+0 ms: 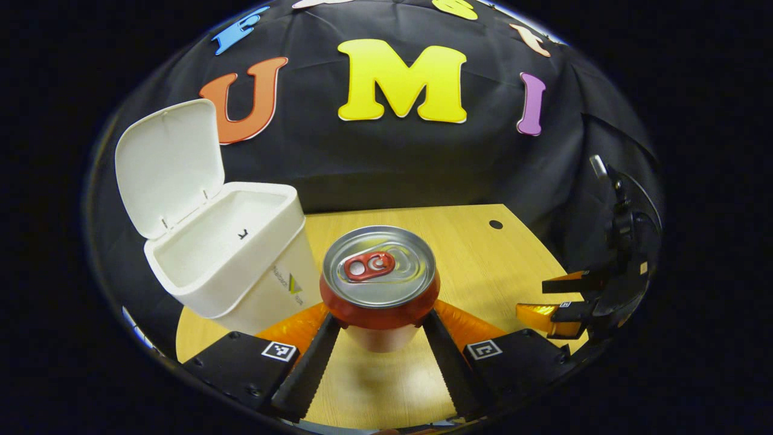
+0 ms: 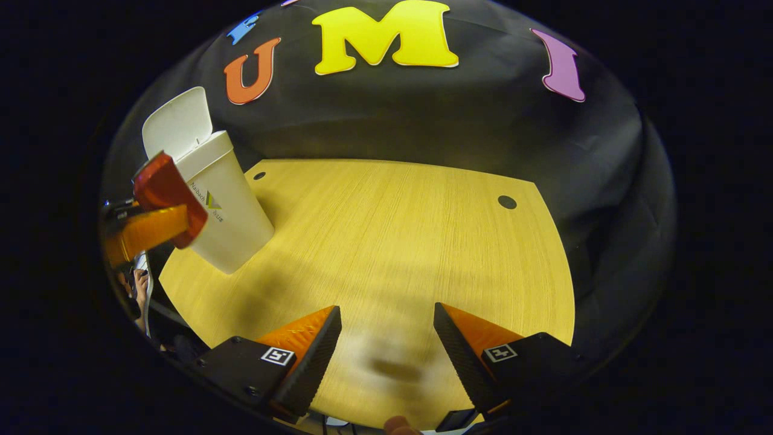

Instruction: Press the lid of the desktop garbage bin to open it, pick up the crumpled paper on the desktop and throw it into the bin, then pick up the pop can on the desktop and drop it into the bin, and finally close the garbage bin lid.

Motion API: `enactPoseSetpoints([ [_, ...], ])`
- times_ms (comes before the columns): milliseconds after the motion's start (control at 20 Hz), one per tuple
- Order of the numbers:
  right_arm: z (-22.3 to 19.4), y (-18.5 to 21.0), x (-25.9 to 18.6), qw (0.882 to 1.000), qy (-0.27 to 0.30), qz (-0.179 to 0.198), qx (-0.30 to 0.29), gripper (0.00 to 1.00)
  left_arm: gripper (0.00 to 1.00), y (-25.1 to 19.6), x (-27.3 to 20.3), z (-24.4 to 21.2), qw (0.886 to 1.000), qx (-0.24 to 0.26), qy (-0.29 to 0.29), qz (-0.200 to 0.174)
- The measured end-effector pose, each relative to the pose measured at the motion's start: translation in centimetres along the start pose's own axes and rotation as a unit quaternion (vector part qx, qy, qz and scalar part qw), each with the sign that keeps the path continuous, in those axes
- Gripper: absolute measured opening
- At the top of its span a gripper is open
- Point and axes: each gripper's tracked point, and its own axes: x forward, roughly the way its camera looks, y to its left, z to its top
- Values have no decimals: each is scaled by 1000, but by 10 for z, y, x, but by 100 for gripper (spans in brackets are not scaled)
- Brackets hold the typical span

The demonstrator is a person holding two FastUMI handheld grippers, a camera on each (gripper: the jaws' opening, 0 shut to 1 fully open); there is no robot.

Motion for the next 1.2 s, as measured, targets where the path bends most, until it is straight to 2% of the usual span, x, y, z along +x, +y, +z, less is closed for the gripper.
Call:
enactPoseSetpoints([
  [150,4,11,7,1000,1,13,0,98,86,29,-18,30,999,23,-7,35],
  [300,9,22,13,1000,0,19,1,98,86,55,-30,55,998,9,-21,57],
  [450,14,31,17,1000,-2,21,1,98,86,93,-30,75,996,-2,-27,90],
  [650,12,41,21,1000,2,18,-1,98,86,140,-20,86,990,14,-32,134],
  [950,3,46,19,1000,16,2,-12,98,86,178,22,64,990,-39,-2,137],
  [1000,2,46,19,1000,16,0,-14,94,86,182,27,61,990,-45,-1,134],
  [1050,1,46,19,1000,18,-4,-16,98,86,186,31,59,990,-49,0,134],
  [1100,0,45,19,1000,22,-9,-18,94,86,187,34,57,990,-55,2,133],
  [1200,1,50,18,1000,20,-7,-12,98,87,185,37,54,990,-70,-4,126],
])
